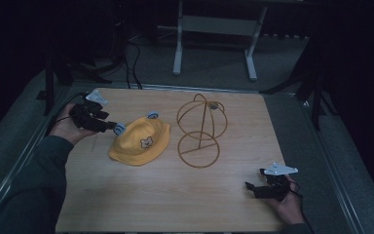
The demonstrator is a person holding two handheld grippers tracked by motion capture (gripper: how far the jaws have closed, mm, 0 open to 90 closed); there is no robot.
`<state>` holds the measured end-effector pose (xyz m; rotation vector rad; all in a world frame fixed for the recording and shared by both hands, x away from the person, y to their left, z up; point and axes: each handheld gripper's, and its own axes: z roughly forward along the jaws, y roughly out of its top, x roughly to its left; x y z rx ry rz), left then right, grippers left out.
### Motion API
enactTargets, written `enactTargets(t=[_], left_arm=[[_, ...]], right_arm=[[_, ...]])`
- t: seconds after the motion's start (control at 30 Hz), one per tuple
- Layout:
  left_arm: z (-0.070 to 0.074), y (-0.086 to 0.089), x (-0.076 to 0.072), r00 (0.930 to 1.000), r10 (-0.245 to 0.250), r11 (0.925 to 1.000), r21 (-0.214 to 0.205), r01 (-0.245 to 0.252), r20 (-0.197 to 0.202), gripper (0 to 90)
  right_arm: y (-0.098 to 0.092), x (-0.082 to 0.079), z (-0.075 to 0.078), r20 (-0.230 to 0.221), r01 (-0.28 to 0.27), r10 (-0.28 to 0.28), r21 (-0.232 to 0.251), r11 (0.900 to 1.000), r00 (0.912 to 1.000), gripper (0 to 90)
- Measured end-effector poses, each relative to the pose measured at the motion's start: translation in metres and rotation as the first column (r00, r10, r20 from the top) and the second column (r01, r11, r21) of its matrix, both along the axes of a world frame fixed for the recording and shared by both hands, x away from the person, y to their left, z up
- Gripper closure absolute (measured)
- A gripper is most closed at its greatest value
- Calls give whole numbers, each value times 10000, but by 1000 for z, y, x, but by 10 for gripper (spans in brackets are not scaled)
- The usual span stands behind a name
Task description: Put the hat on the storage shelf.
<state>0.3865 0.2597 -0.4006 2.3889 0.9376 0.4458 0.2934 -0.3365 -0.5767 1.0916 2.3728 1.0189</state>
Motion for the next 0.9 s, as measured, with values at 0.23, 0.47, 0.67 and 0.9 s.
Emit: enactTargets(t=[0.23,0.47,0.67,0.9], left_arm=[[2,-6,6,9995,-306,9995,27,306,-104,529],[5,-14,13,9986,-503,9987,117,505,-182,565],[5,-22,19,9974,-667,9977,111,670,-263,585],[-3,-31,28,9954,-774,9968,174,785,-562,600]], right_arm=[[0,0,0,1,0,0,0,10000,10000,142],[0,0,0,0,-2,2,0,10000,10000,142],[0,0,0,1,-2,2,-2,10000,10000,142],[0,0,0,0,-1,1,-1,10000,10000,142]])
